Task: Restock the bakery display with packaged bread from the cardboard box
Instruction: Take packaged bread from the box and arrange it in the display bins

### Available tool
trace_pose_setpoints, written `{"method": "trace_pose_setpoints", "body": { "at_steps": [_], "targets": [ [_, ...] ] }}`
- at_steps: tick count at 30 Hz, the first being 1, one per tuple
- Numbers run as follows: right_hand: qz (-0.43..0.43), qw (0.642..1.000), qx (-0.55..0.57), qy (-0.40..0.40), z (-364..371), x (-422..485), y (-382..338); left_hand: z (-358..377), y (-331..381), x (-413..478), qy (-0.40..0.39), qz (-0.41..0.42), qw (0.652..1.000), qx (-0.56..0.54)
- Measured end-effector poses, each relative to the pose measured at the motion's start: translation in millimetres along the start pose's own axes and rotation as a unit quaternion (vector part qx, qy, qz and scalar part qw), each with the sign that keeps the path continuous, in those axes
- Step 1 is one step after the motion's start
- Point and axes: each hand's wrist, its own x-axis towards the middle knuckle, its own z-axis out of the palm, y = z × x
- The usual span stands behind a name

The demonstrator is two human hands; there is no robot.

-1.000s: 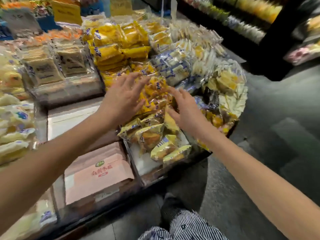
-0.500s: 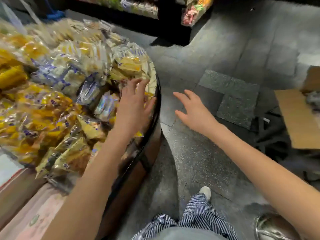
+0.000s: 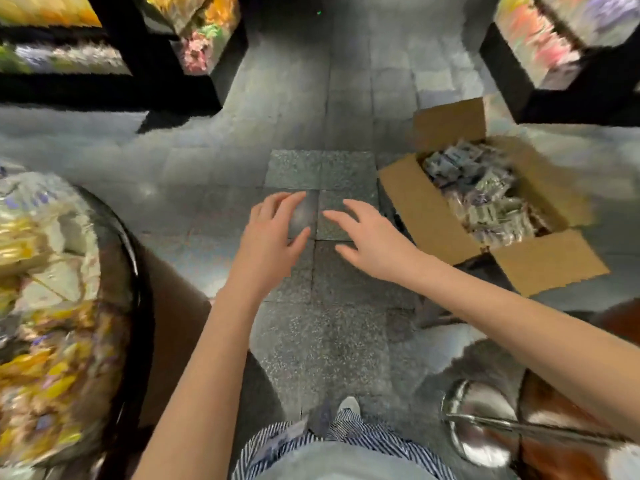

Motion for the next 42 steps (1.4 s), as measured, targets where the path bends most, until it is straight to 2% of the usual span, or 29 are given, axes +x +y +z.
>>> {"method": "trace_pose_setpoints", "body": {
  "at_steps": [6, 10, 17, 21, 26, 31, 34, 42],
  "targets": [
    [0.114, 0.992, 0.055, 0.019, -31.5, -8.6, 105.1, 69.1, 45.3, 93.1, -0.066, 0.076, 0.995, -0.016],
    [0.209, 0.971, 0.11, 0.037, -32.5, -8.6, 168.8, 124.3, 69.5, 147.5, -0.13, 0.109, 0.985, -0.021],
    [0.36, 0.906, 0.203, 0.087, -28.0, 32.3, 270.3, 215.5, 112.0, 258.6, -0.224, 0.164, 0.959, -0.05],
    [0.444, 0.84, 0.292, 0.112, -19.1, 49.3, 319.3, 256.6, 128.2, 330.2, -0.276, 0.178, 0.943, -0.053],
    [0.51, 0.795, 0.313, 0.101, -6.0, 66.1, 371.7, 308.2, 144.3, 400.0, -0.332, 0.183, 0.925, -0.029],
    [0.553, 0.762, 0.327, 0.085, 15.1, 70.1, 424.1, 362.1, 150.6, 425.3, -0.405, 0.154, 0.901, -0.023],
    [0.566, 0.757, 0.319, 0.069, 36.0, 71.1, 463.0, 397.4, 149.9, 430.0, -0.448, 0.13, 0.884, -0.017],
    [0.569, 0.753, 0.33, 0.014, 73.7, 81.7, 567.0, 492.0, 151.9, 447.5, -0.44, -0.06, 0.895, -0.046]
  ]
}}
